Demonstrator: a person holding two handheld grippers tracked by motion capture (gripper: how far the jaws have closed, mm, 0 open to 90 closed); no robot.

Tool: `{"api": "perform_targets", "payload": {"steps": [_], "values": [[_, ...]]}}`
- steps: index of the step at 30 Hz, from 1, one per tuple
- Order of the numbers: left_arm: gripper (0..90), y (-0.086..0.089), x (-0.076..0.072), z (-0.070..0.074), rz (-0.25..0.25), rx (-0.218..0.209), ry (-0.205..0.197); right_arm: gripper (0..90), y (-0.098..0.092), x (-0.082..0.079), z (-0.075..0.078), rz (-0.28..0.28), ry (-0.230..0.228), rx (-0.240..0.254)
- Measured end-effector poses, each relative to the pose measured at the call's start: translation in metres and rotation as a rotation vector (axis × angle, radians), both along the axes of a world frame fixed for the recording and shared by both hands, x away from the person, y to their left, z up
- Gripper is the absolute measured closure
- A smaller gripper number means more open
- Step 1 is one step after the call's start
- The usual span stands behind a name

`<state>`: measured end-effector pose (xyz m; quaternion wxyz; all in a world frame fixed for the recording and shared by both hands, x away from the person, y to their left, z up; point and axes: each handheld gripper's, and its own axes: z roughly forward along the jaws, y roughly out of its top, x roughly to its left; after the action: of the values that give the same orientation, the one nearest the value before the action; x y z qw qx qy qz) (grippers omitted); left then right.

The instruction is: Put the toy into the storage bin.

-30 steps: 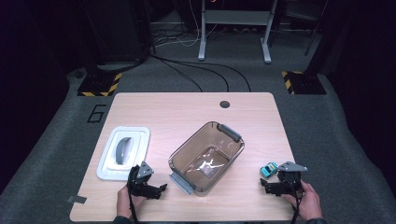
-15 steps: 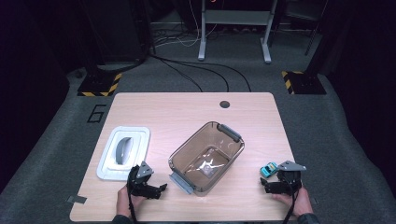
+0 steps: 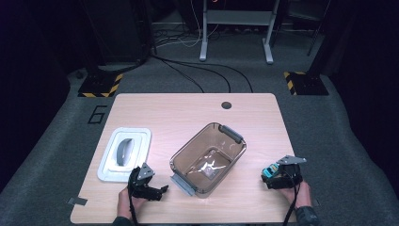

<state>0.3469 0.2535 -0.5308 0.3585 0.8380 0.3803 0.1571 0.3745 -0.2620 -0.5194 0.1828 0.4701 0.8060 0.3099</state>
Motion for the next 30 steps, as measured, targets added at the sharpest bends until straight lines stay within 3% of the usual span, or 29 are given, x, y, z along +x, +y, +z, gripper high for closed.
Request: {"api": "perform_targets", "payload": {"steps": [8,30], "values": [[3.4,0.000,0.000,0.000,-0.002,0.001,-0.003,23.0,0.004,0.002,0.003,0.011,0.003,-0.014],[4.5,0.001,0.000,0.000,0.001,0.004,-0.010,24.2,0.011,0.005,0.012,0.003,0.023,-0.011]]}}
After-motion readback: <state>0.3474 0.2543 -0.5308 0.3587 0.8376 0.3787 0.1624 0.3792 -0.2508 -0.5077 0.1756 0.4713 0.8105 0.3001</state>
